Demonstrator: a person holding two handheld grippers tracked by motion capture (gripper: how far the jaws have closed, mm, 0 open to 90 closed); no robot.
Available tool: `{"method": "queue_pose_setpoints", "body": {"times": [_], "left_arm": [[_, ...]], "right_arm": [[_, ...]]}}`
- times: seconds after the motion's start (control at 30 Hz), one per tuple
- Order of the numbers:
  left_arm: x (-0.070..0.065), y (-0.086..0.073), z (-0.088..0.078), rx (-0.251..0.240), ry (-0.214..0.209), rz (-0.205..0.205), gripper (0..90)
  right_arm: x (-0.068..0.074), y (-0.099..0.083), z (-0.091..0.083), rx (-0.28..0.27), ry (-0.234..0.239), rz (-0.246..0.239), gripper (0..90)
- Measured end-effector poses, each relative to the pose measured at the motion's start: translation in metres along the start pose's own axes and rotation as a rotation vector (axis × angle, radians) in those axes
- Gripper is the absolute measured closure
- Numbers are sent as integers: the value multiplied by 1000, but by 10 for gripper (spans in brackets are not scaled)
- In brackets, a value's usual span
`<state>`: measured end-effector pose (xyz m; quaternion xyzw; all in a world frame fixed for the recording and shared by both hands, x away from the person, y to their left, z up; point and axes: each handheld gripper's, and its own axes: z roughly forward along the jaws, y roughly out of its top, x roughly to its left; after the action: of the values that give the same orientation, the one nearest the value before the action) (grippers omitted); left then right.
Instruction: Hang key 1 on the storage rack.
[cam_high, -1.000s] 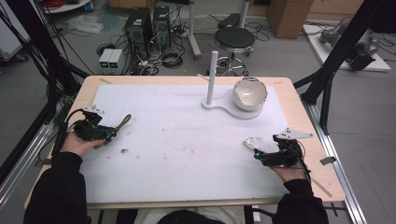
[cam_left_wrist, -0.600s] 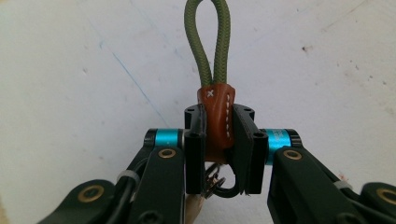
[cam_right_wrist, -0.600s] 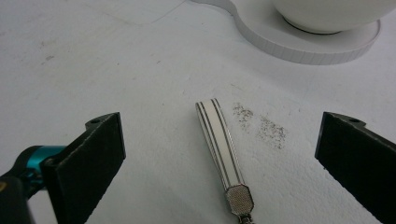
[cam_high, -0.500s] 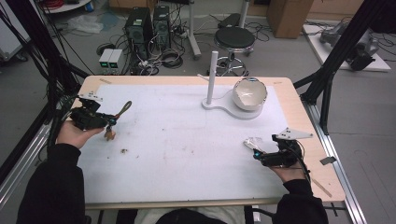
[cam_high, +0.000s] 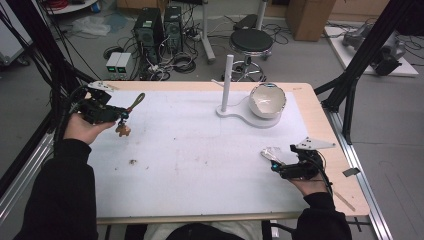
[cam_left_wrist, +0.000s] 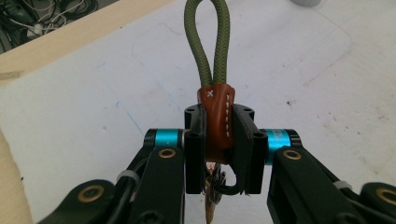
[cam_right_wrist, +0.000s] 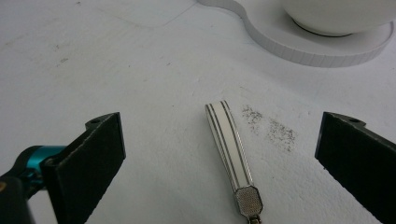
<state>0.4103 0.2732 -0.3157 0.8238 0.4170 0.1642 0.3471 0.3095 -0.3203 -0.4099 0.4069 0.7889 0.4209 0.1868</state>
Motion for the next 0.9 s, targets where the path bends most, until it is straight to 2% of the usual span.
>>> {"method": "queue_pose_setpoints", "body": {"times": [0.17, 0.3, 0.4, 0.67, 0.9], "left_arm": [[-4, 13, 3, 15, -1, 21, 756], [-11, 27, 7, 34, 15, 46, 756], [-16, 37, 8, 21, 2, 54, 756], [-25, 55, 21, 31, -11, 87, 755], [-31, 69, 29, 24, -15, 95, 755]], "right_arm": [[-1, 0, 1, 1, 5, -3, 6], [-1, 0, 2, 2, 20, -4, 6], [0, 1, 5, 10, 27, -15, 6], [-2, 2, 5, 8, 35, -10, 6], [-3, 2, 6, 7, 37, -10, 6]]}}
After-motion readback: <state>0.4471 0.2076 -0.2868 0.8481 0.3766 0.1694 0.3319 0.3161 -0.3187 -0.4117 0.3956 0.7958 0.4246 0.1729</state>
